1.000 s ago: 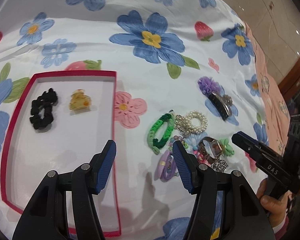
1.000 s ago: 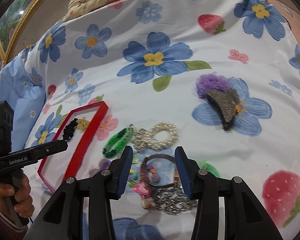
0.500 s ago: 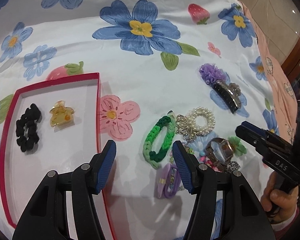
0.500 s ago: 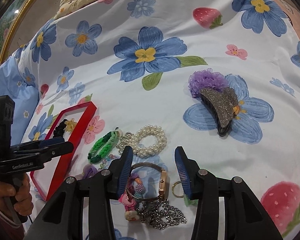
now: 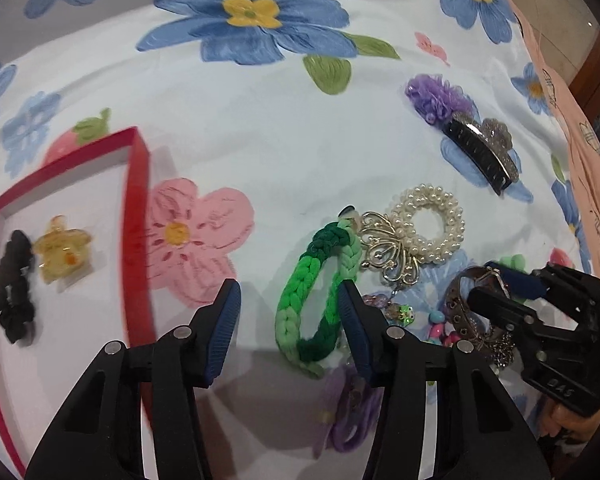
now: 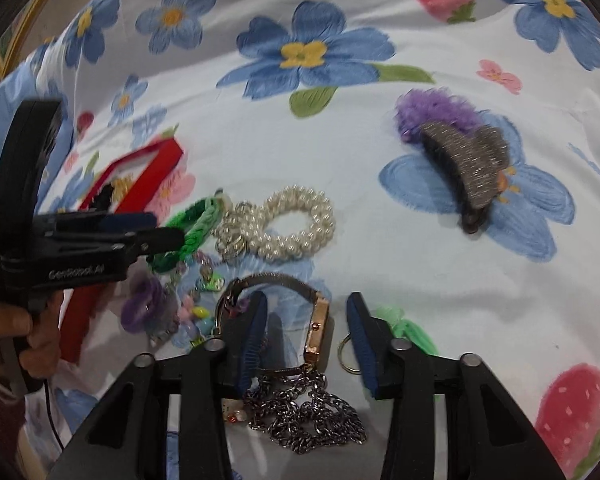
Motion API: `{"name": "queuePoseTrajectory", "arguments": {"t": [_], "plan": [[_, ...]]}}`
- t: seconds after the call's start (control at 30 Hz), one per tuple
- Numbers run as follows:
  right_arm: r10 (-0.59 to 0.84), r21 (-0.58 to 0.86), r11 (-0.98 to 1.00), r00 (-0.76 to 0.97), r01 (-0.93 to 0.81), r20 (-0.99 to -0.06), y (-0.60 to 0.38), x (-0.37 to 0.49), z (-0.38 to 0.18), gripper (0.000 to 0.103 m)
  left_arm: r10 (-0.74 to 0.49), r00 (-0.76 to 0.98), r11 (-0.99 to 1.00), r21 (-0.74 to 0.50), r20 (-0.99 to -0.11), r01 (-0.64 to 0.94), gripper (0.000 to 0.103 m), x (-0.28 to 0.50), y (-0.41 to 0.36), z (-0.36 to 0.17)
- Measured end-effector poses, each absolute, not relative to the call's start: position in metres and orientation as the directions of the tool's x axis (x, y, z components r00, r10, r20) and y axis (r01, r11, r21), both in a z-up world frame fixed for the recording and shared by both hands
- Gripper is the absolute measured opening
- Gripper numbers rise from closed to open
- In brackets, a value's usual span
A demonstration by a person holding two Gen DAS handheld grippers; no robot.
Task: Organize jewelry
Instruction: 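Grasp the green braided hair tie with the left tool while the right tool grasps the watch, then place the green hair tie and watch in the red box, open both tools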
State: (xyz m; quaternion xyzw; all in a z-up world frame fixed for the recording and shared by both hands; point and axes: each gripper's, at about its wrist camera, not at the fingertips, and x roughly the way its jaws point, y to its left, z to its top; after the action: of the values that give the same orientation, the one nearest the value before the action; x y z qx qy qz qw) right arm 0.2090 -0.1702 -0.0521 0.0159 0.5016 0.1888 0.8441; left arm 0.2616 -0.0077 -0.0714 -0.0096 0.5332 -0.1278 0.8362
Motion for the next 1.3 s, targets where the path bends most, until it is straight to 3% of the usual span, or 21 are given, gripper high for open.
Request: {"name": "queuePoseTrajectory", "arguments": {"t": [0.07,0.13,0.2,0.7,1.3], "plan": [[0.322,0.203,0.931,0.418,-0.305,-0.849,-0.168,0.210,-0.056,0.017,-0.243,0.396,0.961,-0.164,-0.886,0.223,0.037,0.261,-0.012,-0.071],[0.314,0.196,0.934,0.425,-0.298,-0.849,-0.170,0.209,-0.057,0.008,-0.285,0.383,0.949,-0.201,-0.879,0.244,0.017,0.260,-0.015,-0.071],[0.330,0.225,0.934,0.428,-0.279,-0.841,-0.176,0.209,-0.055,0.008,-0.305,0.379,0.941,-0.217,-0.874,0.259,0.010,0.260,-0.017,-0.069],[0.386,0.269,0.920,0.524,-0.286,-0.759,-0.172,0.196,-0.006,0.008,-0.406,0.512,0.912,-0.376,-0.757,0.165,0.009,0.215,0.035,-0.014],[0.492,0.285,0.851,0.482,-0.441,-0.725,-0.081,0.179,0.019,0.008,-0.358,0.619,0.895,-0.446,-0.699,0.014,0.009,0.151,0.130,0.005]]}}
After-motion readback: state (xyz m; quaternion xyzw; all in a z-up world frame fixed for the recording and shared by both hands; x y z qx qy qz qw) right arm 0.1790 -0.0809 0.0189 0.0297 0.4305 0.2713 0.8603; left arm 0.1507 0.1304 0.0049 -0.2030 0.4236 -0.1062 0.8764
